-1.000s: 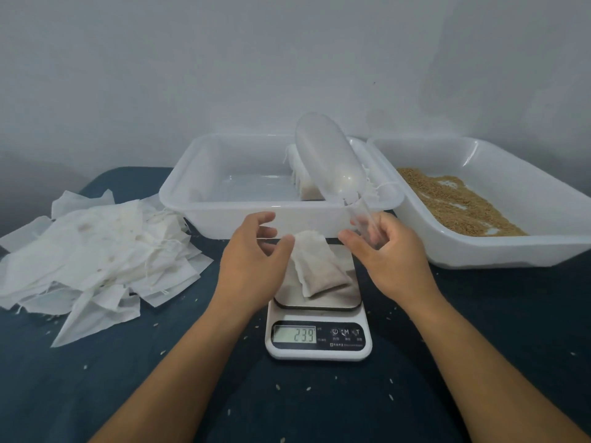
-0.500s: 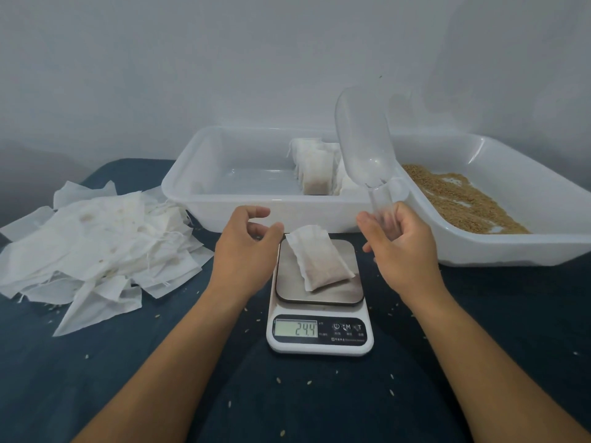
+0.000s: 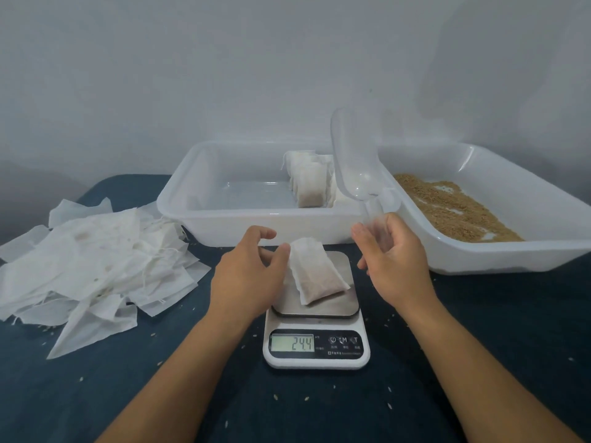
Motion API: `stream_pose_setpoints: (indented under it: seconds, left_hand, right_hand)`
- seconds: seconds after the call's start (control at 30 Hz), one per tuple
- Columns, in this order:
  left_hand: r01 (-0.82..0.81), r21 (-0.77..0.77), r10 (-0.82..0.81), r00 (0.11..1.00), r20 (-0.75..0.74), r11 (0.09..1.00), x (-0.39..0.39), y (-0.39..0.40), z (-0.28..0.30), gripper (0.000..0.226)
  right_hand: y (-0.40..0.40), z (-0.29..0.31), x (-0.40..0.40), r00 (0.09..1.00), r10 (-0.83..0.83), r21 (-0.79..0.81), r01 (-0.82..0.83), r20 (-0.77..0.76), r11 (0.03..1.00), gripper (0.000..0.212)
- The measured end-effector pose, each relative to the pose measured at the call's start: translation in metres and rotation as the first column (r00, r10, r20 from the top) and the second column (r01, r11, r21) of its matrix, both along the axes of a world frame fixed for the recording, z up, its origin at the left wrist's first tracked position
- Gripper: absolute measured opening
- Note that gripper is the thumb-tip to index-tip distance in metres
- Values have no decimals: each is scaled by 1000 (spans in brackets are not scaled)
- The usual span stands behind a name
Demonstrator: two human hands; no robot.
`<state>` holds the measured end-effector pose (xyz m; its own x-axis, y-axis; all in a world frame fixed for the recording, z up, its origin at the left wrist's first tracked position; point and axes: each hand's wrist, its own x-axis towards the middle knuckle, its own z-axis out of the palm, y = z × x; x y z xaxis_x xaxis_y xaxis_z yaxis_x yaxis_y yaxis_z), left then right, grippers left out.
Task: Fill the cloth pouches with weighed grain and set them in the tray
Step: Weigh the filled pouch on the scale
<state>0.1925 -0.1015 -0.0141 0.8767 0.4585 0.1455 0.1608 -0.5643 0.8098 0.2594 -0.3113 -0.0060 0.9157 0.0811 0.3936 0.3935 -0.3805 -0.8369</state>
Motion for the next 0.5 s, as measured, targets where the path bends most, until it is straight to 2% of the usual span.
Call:
stream_pose_setpoints:
  seconds: [0.13, 0.3, 0.43, 0.5]
  left_hand:
    - [22, -31, -23, 999, -26, 999, 7, -2, 4, 27]
    - [126, -53, -130, 989, -70, 991, 18, -5, 12, 35]
    - [238, -32, -240, 967, -84, 971, 23, -3, 24, 26]
    - [280, 8, -279, 959, -41, 960, 22, -3, 34, 22]
  right_hand:
    - [-1, 3, -1, 1000, -15, 27, 15, 5, 1000, 34]
    - [-2, 7, -3, 1000, -23, 51, 22, 18, 998, 34]
    - [-5, 10, -3, 999, -31, 95, 28, 35, 995, 32]
    - [-6, 12, -3, 999, -40, 124, 35, 35, 992, 30]
